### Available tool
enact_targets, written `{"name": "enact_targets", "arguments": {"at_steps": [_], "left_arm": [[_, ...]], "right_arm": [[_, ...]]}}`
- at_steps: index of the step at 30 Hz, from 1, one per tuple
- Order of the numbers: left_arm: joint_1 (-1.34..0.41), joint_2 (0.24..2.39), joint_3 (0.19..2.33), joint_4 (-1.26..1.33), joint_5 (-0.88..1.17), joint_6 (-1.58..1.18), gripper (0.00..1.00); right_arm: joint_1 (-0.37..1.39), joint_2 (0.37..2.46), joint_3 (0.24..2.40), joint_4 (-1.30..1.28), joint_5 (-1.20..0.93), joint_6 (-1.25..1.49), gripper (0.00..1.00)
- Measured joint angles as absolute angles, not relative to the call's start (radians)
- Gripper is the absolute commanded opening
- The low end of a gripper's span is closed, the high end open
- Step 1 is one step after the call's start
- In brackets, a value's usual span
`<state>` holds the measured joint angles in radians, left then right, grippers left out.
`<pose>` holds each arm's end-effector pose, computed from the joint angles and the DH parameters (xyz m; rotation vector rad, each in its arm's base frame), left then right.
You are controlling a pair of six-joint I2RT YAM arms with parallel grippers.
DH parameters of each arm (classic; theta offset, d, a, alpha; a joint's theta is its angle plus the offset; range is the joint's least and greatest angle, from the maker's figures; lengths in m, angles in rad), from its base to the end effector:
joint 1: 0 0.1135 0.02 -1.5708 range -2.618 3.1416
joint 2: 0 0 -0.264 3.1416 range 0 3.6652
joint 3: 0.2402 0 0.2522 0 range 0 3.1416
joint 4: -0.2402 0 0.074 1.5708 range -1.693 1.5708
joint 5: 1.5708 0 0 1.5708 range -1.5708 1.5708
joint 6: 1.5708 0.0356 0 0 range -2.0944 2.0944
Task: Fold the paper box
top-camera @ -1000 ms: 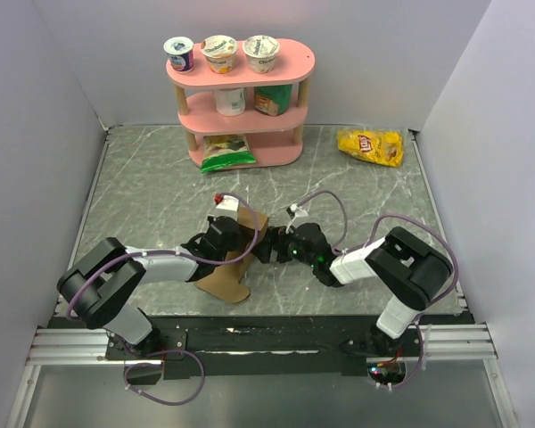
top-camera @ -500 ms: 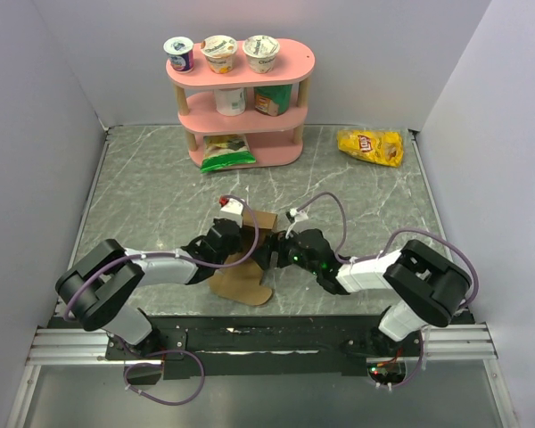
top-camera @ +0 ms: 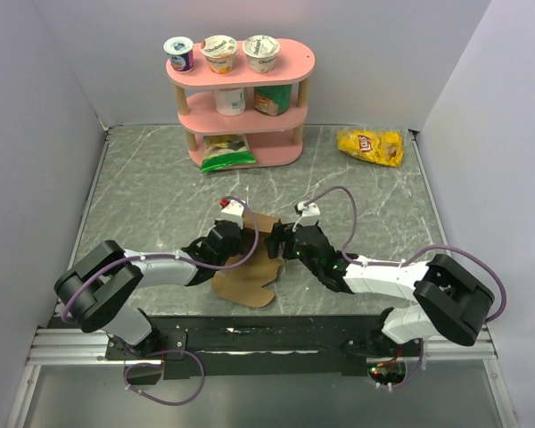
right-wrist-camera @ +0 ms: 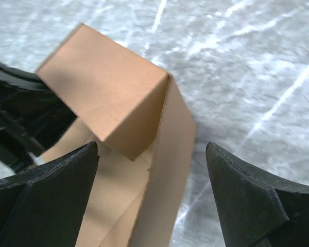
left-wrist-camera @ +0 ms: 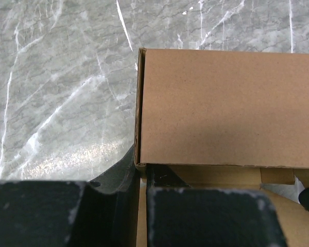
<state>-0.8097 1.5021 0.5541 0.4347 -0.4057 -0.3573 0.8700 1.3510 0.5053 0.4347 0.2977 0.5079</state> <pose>0.2077 -0.1977 0.1605 0.2184 2.0411 -0.3062 0.1813 0.1987 0.1844 -0.1671 2.0058 0.6023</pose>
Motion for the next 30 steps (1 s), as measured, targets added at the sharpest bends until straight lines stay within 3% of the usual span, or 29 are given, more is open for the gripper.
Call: {"name": "enact_targets", "arguments": {"at_steps": [10,15,22,25,28,29,30], "left_arm": [[-0.816,1.502,0.562,0.411,-0.446,-0.38,0.01],[-0.818,1.502,0.566,0.401,-0.453,-0.38,0.01],[-0.818,1.501,0.567,0.397,-0.458,-0.38,0.01],[-0.818,1.5,0.567,0.395,-0.46,-0.38,0.01],[-0.818,1.5,0.567,0.395,-0.46,-0.38,0.01],[-0.819,1.5,0.567,0.395,-0.46,-0.38,0.01],[-0.82,1.5,0.567,0.395,-0.461,-0.38,0.01]], "right_arm": [[0.976,1.224,0.514,0.203,0.427,0.581,0.92],[0.99,1.118,0.478,0.172,0.477,0.607,0.8],[0.99,1.125,0.476,0.033,0.534,0.674,0.67],[0.99,1.118,0.461,0.019,0.54,0.689,0.55],[0.99,1.104,0.446,0.015,0.551,0.689,0.34],[0.99,1.104,0.446,0.014,0.555,0.69,0.22],[0.99,1.105,0.446,0.013,0.562,0.692,0.19]]}}
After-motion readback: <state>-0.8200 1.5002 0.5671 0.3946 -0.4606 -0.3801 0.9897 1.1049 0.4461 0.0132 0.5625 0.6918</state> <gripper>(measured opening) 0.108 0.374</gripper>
